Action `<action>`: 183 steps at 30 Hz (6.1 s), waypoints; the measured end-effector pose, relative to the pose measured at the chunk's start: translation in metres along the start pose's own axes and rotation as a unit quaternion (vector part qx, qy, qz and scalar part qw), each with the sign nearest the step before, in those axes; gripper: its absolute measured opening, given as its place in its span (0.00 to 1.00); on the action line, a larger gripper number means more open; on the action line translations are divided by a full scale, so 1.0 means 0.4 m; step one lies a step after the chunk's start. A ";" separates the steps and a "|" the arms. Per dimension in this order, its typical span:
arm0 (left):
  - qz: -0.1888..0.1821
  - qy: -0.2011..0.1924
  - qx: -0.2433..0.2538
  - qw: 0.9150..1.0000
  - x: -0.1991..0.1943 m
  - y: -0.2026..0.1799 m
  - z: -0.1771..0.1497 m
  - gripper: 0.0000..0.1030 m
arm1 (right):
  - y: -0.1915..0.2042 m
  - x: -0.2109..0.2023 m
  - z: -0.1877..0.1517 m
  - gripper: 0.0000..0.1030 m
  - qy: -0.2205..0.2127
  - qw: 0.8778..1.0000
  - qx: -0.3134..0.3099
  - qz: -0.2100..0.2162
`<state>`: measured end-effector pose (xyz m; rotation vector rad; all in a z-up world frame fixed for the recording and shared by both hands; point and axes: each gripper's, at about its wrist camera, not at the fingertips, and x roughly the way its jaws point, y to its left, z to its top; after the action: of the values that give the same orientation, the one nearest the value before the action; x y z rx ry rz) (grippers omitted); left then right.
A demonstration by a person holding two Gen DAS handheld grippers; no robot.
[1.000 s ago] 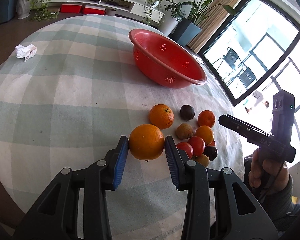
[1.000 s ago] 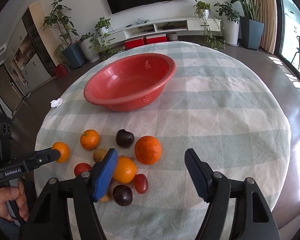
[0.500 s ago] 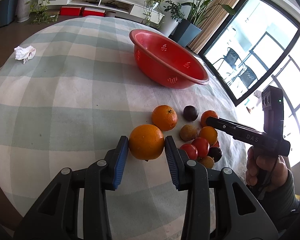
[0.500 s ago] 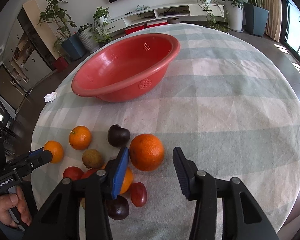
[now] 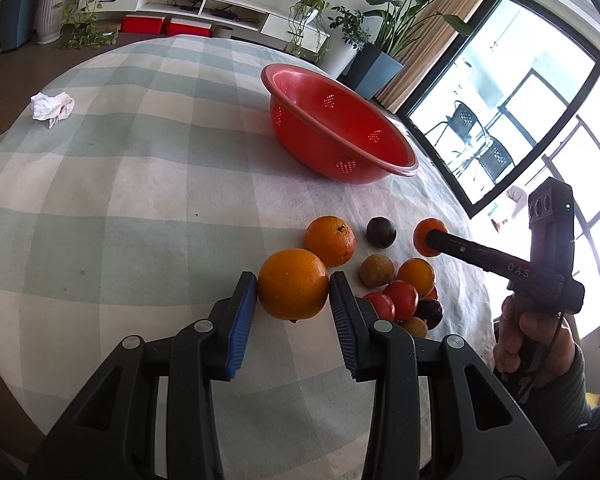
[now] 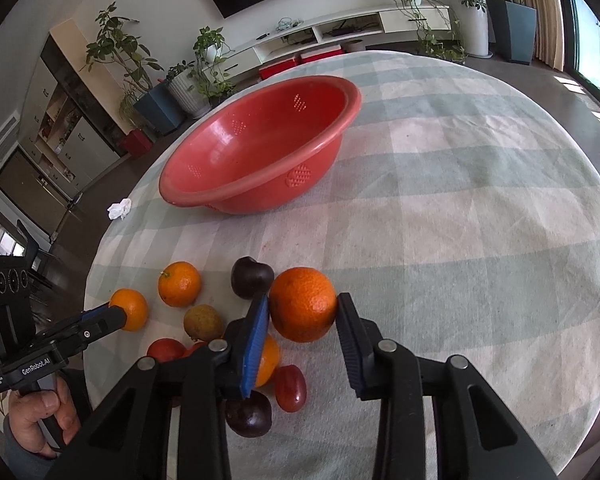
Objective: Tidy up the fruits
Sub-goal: 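Lift the large orange with the left tool while the right tool carries its small orange, then lower the large orange into the red colander and open the left tool while the right tool releases its orange, then close the left tool on another large orange while the right tool grasps a small orange, then carry the large orange with the left tool over the colander while the right tool carries its orange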
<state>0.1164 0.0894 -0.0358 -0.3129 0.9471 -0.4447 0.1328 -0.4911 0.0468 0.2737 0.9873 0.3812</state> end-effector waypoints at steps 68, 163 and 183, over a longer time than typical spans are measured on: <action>0.082 -0.020 0.140 0.986 0.158 -0.160 0.370 0.67 | 0.078 0.110 0.299 0.57 -0.071 0.986 -0.139 -0.055; 0.001 0.033 0.112 0.993 0.069 -0.044 0.063 0.35 | 0.177 -0.021 -0.012 0.62 0.103 0.956 -0.274 -0.004; -0.017 0.031 0.098 0.995 0.084 -0.021 0.054 0.35 | 0.153 0.076 0.015 0.48 0.192 0.936 -0.294 0.023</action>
<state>0.1494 0.0668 -0.0438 -0.1379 0.9515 -0.5780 0.1414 -0.4233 0.0509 -0.3369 1.1988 0.7727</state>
